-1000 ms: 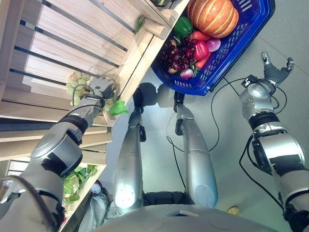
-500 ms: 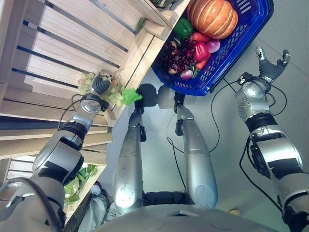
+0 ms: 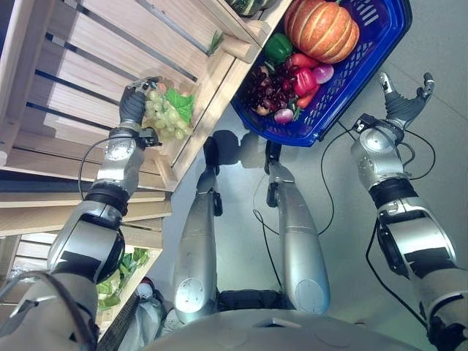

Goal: Pick up fruits and vegetables into the basket

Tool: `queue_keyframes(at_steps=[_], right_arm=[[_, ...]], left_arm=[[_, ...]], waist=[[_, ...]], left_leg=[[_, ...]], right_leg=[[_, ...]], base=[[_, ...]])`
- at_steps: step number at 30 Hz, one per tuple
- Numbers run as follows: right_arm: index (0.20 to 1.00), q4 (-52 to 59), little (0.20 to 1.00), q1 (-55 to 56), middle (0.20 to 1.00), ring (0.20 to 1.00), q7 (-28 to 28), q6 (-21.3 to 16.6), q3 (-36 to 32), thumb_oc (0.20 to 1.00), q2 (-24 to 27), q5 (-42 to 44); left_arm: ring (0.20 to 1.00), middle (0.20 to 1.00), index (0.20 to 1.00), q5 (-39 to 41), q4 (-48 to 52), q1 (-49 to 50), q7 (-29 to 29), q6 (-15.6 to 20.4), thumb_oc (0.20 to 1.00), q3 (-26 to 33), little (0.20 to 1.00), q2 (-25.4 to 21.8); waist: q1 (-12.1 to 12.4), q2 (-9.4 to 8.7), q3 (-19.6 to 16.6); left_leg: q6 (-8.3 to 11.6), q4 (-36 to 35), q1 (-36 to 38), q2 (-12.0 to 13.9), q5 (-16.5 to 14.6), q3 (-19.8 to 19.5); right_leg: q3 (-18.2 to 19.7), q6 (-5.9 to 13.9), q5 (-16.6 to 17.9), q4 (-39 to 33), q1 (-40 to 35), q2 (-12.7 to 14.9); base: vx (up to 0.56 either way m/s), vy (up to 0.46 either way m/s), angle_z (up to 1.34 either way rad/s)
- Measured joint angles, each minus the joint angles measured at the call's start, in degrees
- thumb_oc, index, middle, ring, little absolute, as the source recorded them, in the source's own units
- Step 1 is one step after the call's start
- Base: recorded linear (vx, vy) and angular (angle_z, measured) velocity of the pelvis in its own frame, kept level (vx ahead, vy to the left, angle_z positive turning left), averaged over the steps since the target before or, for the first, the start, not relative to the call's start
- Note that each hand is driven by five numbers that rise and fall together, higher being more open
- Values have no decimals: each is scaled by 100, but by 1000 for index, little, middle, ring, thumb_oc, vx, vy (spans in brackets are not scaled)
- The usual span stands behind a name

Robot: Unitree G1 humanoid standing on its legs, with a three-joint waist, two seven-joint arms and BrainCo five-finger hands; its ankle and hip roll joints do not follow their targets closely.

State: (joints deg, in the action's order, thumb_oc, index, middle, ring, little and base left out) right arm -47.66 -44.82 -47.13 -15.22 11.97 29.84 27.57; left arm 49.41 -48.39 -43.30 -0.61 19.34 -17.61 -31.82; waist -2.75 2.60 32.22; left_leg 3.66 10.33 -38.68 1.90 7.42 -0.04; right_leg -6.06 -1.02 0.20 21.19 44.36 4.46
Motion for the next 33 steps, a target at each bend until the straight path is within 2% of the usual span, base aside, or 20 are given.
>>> queue_keyframes(at_steps=[6,10,15,24,33], right_arm=[[1000,751,1000,236,1000,1000,774,-94,199,1000,34,-366],[1000,1409,1000,284,1000,1000,1234,-83,496,1000,38,-903],[1000,1994,1000,426,1000,1000,1702,22,725,1000,36,-1434],[1000,2777,1000,472,1000,1000,2116,250,1161,1000,38,-2648],[1000,2998,1000,353,1000,1000,2715,425,1559,1000,44,-2882]], left_arm=[[200,200,200,922,443,-28,403,231,200,228,200,33],[200,200,200,1149,731,-74,590,344,200,292,200,89],[200,200,200,1177,1093,-45,739,400,200,345,200,227],[200,200,200,1184,1845,146,1001,543,200,396,200,599],[200,200,200,1141,2478,179,1128,595,200,384,200,717]], waist=[[-1,4,3],[-6,5,3],[2,5,3],[1,5,3],[113,8,4]], left_leg=[[8,-47,4,2,5,-2],[13,-64,23,4,10,1],[15,-68,30,2,13,2],[22,-81,36,0,27,5],[35,-90,37,-1,59,-6]], right_leg=[[-1,-6,4,9,21,-4],[3,-7,4,11,18,-5],[4,-7,2,26,18,0],[4,-8,-2,54,33,5],[-14,18,-25,108,55,35]], base=[[0,0,0],[0,0,0],[0,0,0],[0,0,0],[0,0,0]])
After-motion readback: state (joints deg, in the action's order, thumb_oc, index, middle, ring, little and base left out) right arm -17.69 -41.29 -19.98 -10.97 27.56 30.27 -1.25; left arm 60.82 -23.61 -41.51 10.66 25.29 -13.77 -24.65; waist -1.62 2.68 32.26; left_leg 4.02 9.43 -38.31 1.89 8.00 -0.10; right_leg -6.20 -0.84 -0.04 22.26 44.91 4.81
